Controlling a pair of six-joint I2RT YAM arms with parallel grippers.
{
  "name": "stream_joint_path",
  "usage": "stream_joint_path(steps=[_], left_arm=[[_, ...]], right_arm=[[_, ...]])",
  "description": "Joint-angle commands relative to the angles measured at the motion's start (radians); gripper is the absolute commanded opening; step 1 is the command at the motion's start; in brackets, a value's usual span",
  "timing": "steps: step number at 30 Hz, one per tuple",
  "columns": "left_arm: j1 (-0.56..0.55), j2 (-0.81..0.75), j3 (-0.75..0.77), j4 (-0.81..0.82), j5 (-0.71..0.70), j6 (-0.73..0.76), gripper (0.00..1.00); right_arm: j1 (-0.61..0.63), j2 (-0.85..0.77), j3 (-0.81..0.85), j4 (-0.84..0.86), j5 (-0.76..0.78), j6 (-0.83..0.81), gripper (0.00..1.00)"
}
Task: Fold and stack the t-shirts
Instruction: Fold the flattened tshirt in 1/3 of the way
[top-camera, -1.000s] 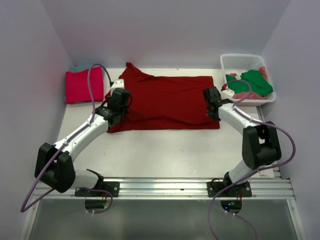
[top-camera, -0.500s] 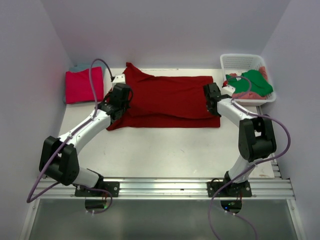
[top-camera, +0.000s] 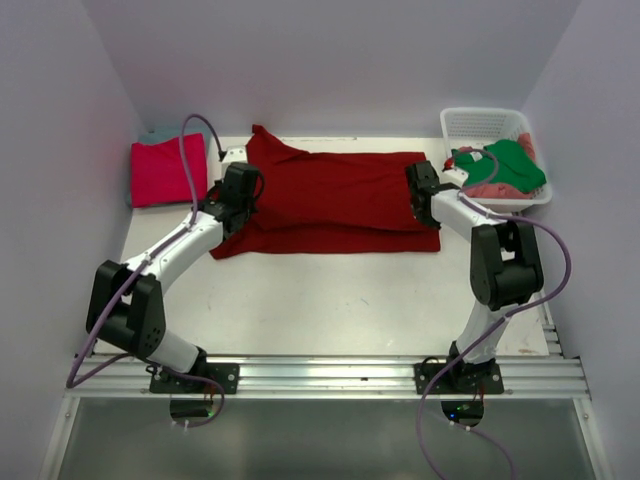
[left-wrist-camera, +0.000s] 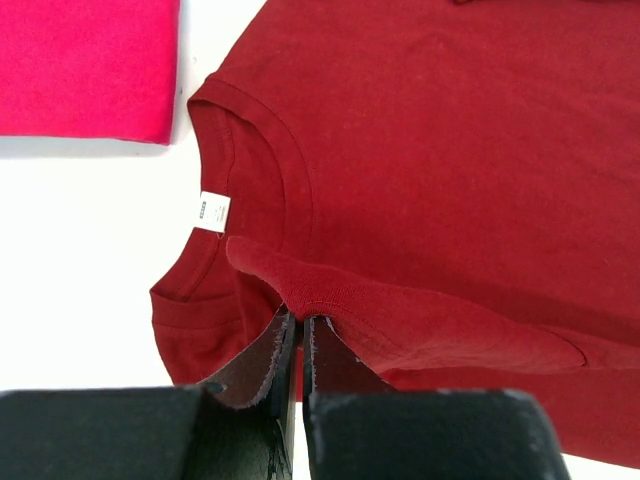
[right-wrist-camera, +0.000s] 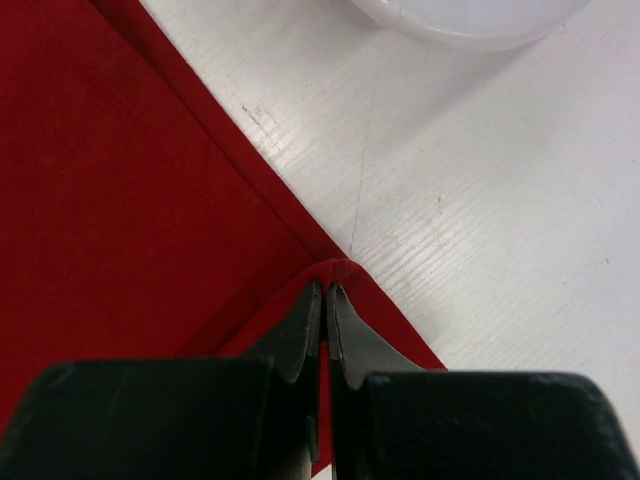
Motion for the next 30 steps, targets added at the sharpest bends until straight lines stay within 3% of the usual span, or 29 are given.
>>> stream_joint_path(steps=[1,13,18,19,20,25,26,27,28,29,30], left_arm=[[0.013,0.008,0.046,0.060,-0.025,0.014,0.00],[0.039,0.082,0.052,0.107,-0.012,0.013,0.00],[0.048,0.113,0.046,0.164,-0.006,0.016,0.02],[0.048,0.113,0.039,0.203,-0.009,0.019,0.03],[0.050,0.101,0.002,0.319,-0.006,0.028,0.06],[0.050,0.088,-0.024,0.423,0.004,0.037,0.07],[0.050,0.093,-0.021,0.444,0.001,0.036,0.14],[0.050,0.104,-0.014,0.454,-0.003,0.031,0.36],[0.050,0.108,-0.011,0.458,-0.002,0.028,0.36],[0.050,0.110,-0.009,0.460,-0.003,0.017,0.67],[0.050,0.102,-0.011,0.458,-0.015,0.004,0.88]], right_arm=[[-0.011,0.005,0.035,0.038,0.056,-0.004,0.00],[-0.021,0.071,0.089,0.067,0.038,-0.030,0.00],[-0.026,0.073,0.066,0.134,-0.028,-0.057,0.24],[-0.026,0.055,0.054,0.157,-0.051,-0.062,0.27],[-0.026,0.012,-0.021,0.285,-0.095,-0.095,0.38],[-0.024,-0.053,-0.101,0.429,-0.149,-0.151,0.46],[-0.024,-0.061,-0.104,0.437,-0.152,-0.156,0.47],[-0.024,-0.080,-0.119,0.464,-0.163,-0.168,0.48],[-0.024,-0.094,-0.132,0.481,-0.172,-0.172,0.49],[-0.024,-0.107,-0.142,0.492,-0.174,-0.179,0.49],[-0.024,-0.122,-0.167,0.492,-0.175,-0.183,0.50]])
